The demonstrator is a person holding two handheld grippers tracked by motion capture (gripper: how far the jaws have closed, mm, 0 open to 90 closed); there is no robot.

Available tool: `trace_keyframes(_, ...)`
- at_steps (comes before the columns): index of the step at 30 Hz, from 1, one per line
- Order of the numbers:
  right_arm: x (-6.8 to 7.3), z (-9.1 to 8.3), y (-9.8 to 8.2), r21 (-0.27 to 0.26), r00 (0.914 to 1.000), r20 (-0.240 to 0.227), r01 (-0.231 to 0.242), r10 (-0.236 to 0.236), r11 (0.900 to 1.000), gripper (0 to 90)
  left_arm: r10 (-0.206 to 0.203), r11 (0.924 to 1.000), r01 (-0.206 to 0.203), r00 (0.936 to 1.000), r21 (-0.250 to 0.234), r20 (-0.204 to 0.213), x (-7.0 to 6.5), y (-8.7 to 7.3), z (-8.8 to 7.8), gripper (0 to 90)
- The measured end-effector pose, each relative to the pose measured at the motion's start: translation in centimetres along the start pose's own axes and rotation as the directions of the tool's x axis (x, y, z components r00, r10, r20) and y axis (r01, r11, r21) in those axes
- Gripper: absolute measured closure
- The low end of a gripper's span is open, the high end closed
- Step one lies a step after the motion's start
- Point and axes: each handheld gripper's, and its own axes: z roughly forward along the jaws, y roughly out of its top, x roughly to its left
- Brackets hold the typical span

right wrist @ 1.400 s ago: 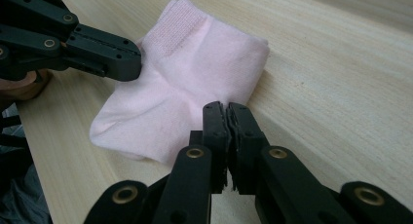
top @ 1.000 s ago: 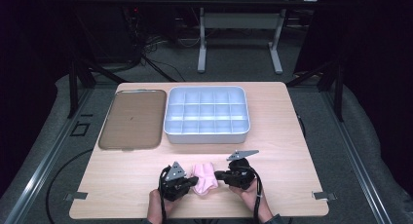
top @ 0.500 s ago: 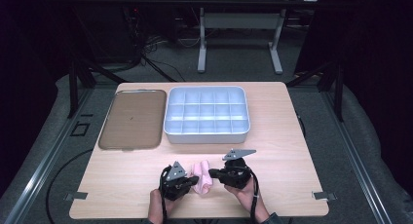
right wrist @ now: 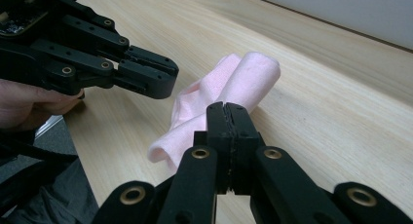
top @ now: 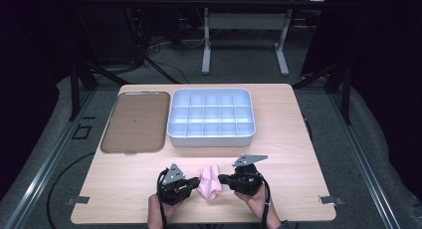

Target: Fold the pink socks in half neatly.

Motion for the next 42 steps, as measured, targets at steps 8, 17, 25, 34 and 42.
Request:
trace_keyframes(8,0.4,-0.2,0.3,0.007,0.9998,0.020,0.008,-0.008,1.000,90.0,0.010,0.9986,-0.010,0.9999,0.052,-0.011,0.2,0.0,1.9,87.0)
trace_keyframes(17,1.9,1.9,1.9,0.025,0.9974,0.015,0.071,-0.071,0.997,90.0,-0.046,0.9981,0.044,0.9980,0.044,0.043,0.9,-0.1,2.3,87.2)
trace_keyframes(25,2.1,4.8,0.8,0.104,0.9953,0.016,0.093,-0.095,0.990,89.9,-0.064,0.9971,0.061,0.9961,0.046,0.060,1.4,-0.2,2.0,87.0)
trace_keyframes(34,1.9,5.4,0.3,0.097,0.9954,0.021,0.091,-0.093,0.991,89.9,-0.059,0.9982,0.059,0.9981,-0.010,0.016,1.9,0.4,-0.3,87.3)
trace_keyframes(42,1.5,5.5,0.1,0.095,0.9950,0.005,0.099,-0.099,0.991,89.9,0.024,0.9997,-0.024,0.9991,-0.001,0.036,0.4,4.1,0.9,87.5)
